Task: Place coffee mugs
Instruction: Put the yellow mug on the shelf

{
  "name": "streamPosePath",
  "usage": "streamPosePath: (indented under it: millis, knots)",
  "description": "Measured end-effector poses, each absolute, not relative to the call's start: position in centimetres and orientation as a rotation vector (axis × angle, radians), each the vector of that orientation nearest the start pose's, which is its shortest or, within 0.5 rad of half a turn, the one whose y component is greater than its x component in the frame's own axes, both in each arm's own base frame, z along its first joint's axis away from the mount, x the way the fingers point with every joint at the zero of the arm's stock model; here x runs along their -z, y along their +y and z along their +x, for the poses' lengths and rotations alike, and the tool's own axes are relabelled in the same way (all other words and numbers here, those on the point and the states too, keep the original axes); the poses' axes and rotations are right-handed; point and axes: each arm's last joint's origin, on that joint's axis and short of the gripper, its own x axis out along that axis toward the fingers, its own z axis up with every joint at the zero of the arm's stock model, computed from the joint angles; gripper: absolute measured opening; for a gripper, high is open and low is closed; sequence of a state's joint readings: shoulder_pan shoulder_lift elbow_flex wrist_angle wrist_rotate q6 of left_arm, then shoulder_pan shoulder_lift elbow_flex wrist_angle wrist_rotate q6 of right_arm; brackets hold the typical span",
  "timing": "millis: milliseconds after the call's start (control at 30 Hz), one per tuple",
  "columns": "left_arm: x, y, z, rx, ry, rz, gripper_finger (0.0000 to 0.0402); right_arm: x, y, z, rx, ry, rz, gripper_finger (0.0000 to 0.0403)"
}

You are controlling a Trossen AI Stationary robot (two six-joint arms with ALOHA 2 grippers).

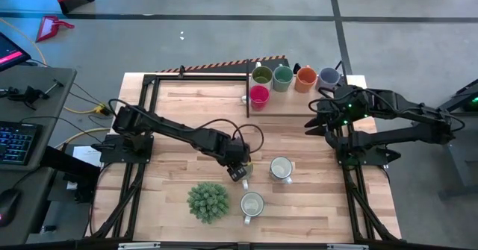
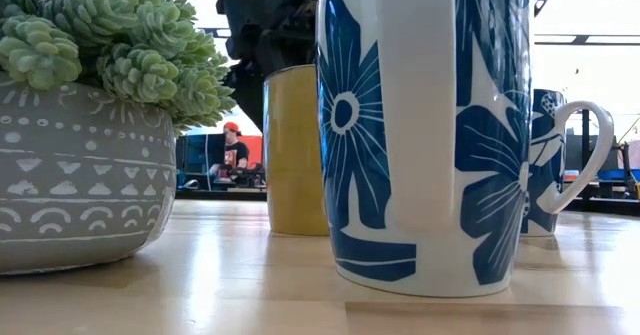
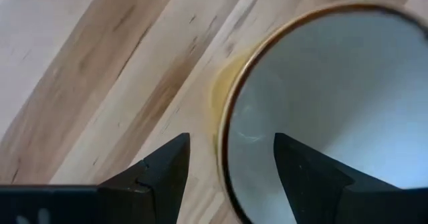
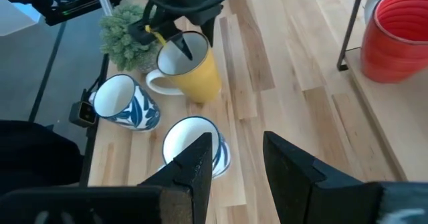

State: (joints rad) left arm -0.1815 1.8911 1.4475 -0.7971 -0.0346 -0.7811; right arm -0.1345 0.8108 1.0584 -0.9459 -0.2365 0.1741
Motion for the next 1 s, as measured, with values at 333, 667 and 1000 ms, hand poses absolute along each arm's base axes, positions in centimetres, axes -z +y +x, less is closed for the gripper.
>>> streamPosePath:
  millis: [333,667,1000]
  knots:
    - [-21.4,-5.5,38.1,-0.315,1.168,-0.49,0.0134,-35.1,-1.1,13.4,-0.04,0.695,0.297,0.0114]
    - [-21.5,-3.0,38.9,-0.336,1.099,-0.439,0.0014,-35.1,-1.1,13.3,-0.039,0.706,0.299,0.0114]
    - [-22.3,1.1,39.3,-0.402,1.058,-0.427,0.001,-35.0,-1.1,13.3,-0.041,0.711,0.293,0.0114]
